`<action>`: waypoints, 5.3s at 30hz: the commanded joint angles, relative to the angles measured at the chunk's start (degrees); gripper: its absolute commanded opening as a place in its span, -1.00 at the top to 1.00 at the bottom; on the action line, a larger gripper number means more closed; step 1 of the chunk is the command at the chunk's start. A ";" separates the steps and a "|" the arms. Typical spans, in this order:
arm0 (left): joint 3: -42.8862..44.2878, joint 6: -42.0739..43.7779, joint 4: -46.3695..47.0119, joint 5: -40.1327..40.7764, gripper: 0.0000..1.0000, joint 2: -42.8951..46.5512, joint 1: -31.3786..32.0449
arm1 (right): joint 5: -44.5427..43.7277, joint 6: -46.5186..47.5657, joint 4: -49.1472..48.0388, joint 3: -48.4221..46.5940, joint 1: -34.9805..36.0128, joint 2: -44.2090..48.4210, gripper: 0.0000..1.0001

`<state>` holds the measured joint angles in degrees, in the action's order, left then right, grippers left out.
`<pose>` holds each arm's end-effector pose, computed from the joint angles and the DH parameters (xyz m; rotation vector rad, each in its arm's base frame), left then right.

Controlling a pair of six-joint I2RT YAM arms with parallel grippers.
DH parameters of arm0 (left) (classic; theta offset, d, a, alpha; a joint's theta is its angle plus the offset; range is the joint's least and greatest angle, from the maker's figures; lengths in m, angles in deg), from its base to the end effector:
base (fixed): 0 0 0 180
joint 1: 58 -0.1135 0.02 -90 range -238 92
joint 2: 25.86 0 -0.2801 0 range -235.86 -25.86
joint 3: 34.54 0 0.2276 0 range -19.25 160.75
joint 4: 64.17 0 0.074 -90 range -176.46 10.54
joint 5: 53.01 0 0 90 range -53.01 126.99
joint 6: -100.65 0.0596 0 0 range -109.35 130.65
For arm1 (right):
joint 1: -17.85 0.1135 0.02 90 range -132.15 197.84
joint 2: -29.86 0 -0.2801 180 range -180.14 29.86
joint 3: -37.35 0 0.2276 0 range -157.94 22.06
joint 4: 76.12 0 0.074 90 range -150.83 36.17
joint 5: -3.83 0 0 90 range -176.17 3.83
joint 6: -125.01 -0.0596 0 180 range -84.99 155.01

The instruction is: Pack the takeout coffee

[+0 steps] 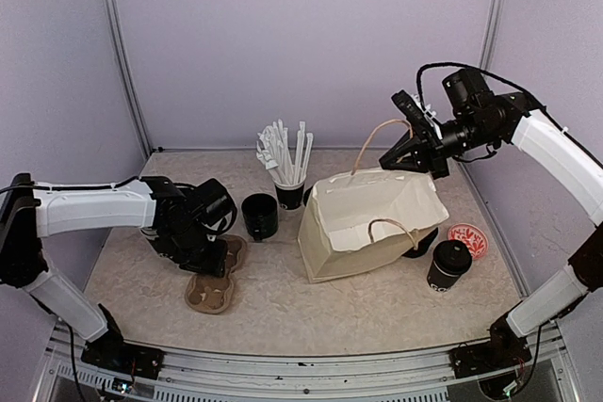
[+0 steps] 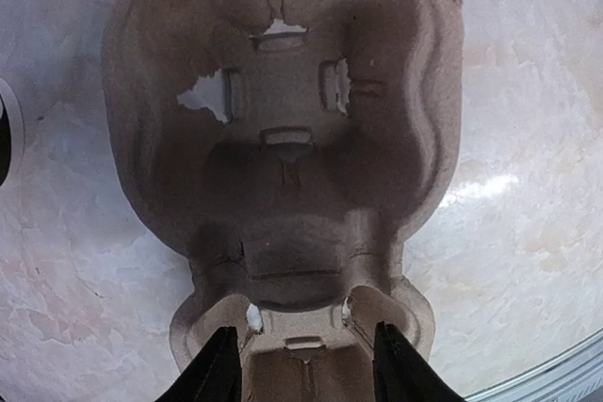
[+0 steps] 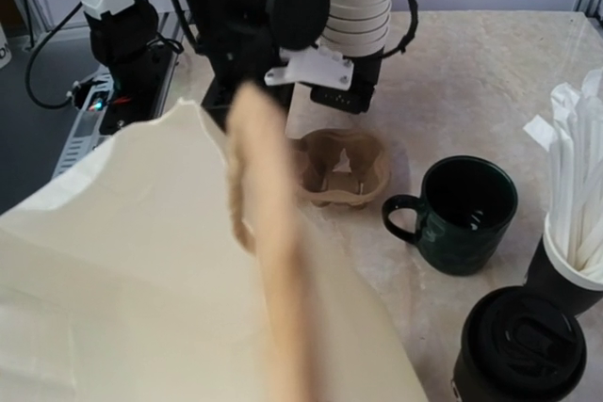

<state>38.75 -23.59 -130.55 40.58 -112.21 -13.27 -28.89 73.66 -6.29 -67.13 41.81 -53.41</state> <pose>0.1791 -0.1721 0.2104 0.2619 2.9463 -0.1023 0.2260 0.1553 0.3943 -1.4693 1.5779 1.0418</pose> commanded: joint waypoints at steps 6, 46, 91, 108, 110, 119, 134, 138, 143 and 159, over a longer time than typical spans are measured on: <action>-0.63 0.49 4.57 0.27 0.02 -5.18 -1.14 | -0.48 -0.60 -0.05 0.33 1.39 -0.50 1.00; 27.65 6.61 -3.92 11.78 0.47 13.07 12.57 | -0.68 -2.08 2.19 -0.60 3.38 -4.37 1.00; 36.26 45.17 17.44 7.54 0.41 -8.91 30.30 | 4.18 -9.59 -0.84 2.86 4.76 -0.55 1.00; 49.27 39.41 -6.33 15.85 0.41 -18.52 32.44 | 10.98 0.76 16.08 -16.78 -3.84 -8.58 0.09; 49.08 39.09 -6.56 15.71 0.41 -18.22 32.44 | 8.95 -1.63 11.21 -14.92 -5.48 -8.86 0.09; 49.42 38.18 -7.07 15.37 0.41 -15.95 31.43 | -4.08 -10.49 -11.53 -4.14 -4.96 -15.99 0.13; 48.21 35.07 -12.16 13.55 0.41 -14.61 27.87 | -1.42 -6.55 -10.18 3.64 3.39 -14.15 0.15; 47.85 34.50 -13.72 12.16 0.41 -14.00 27.91 | -1.99 -7.27 -8.22 5.81 3.76 -11.23 0.16; 45.38 32.73 -15.13 8.70 0.41 -12.36 28.70 | -2.69 -7.67 -4.99 6.55 3.81 -8.03 0.16; 41.08 28.30 -18.15 4.70 0.38 -13.88 28.58 | -5.30 -7.64 -6.29 7.85 3.81 -6.35 0.14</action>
<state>80.54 5.98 -147.99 46.86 -125.01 16.17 -33.98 65.62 -13.53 -59.83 45.22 -60.55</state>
